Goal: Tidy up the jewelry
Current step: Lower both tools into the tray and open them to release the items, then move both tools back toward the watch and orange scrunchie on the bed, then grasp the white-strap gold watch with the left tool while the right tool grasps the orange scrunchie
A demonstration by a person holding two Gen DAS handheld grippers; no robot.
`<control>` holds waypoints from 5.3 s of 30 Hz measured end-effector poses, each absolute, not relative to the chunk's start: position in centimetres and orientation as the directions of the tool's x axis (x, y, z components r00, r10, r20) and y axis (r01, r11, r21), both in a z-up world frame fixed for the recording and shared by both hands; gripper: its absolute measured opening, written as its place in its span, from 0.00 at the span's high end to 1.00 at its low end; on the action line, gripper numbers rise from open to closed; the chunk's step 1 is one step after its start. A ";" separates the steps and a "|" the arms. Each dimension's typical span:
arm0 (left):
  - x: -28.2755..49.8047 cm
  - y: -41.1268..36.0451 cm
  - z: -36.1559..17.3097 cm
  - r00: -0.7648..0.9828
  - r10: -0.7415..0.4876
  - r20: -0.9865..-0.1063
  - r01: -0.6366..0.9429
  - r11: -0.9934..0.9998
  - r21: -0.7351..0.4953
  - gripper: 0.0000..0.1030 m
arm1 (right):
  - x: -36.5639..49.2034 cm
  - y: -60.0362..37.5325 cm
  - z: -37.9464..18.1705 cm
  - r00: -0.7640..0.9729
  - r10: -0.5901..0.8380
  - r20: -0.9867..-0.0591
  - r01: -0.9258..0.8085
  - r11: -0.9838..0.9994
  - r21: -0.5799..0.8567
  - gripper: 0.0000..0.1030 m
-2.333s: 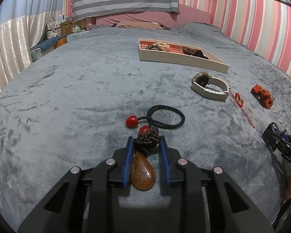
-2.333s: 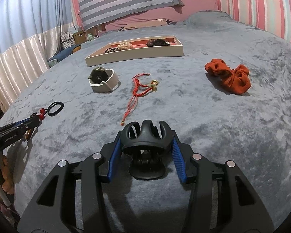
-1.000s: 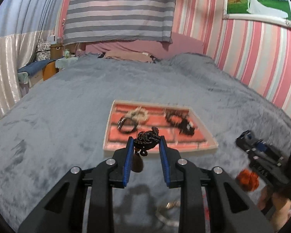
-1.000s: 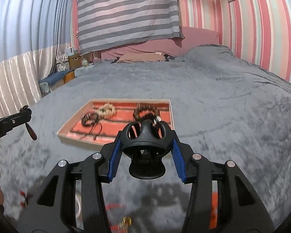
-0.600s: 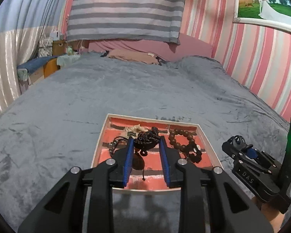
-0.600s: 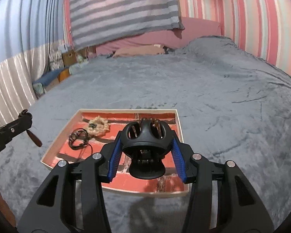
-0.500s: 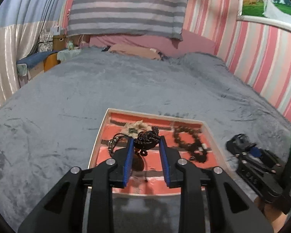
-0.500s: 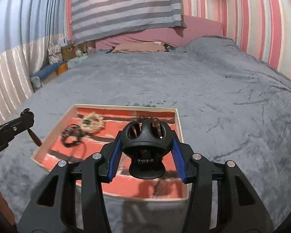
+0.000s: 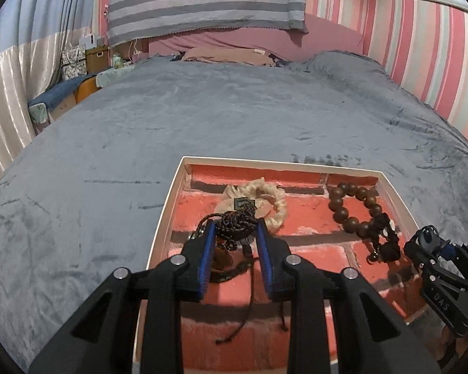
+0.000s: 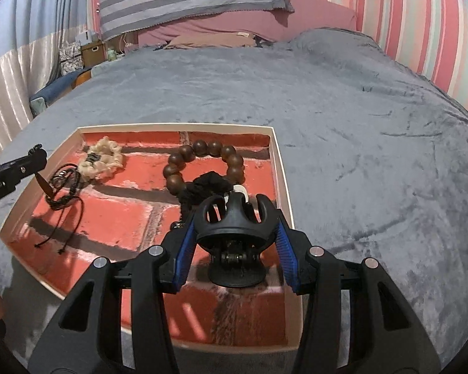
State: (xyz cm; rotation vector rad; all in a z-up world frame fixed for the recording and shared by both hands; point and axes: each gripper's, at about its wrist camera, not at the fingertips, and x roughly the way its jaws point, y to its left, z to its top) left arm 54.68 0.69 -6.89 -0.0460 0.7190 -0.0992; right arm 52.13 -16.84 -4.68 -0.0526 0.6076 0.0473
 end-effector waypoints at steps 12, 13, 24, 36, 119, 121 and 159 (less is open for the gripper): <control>57.0 1.2 -9.2 0.700 -0.077 -0.710 0.068 0.997 -0.042 0.74 | 54.3 -16.7 -6.3 0.794 0.010 -0.608 -0.050 0.998 -0.049 0.54; 57.2 1.4 -9.4 0.694 -0.078 -0.716 0.064 0.997 -0.047 0.74 | 54.4 -16.7 -6.3 0.793 0.011 -0.609 -0.050 0.998 -0.047 0.54; 58.9 1.5 -10.8 0.671 -0.043 -0.740 0.046 0.999 -0.016 0.50 | 54.8 -16.2 -6.6 0.784 -0.008 -0.621 -0.050 0.996 -0.076 0.53; 59.4 1.4 -10.7 0.655 -0.032 -0.755 0.044 0.999 -0.004 0.38 | 54.6 -15.8 -6.7 0.785 -0.026 -0.619 -0.047 0.994 -0.101 0.46; 32.1 -2.0 -11.9 0.593 -0.139 -0.793 0.157 0.986 -0.055 0.36 | 30.8 -30.9 -8.6 0.763 -0.116 -0.636 0.096 0.993 -0.066 0.34; 32.3 -1.8 -12.0 0.585 -0.156 -0.796 0.160 0.984 -0.075 0.36 | 31.2 -31.0 -9.3 0.745 -0.108 -0.658 0.097 0.994 -0.053 0.36; 34.3 -2.9 -12.6 0.589 -0.244 -0.770 0.287 0.954 -0.083 0.67 | 32.7 -29.8 -10.7 0.712 -0.012 -0.702 0.039 0.999 0.023 0.82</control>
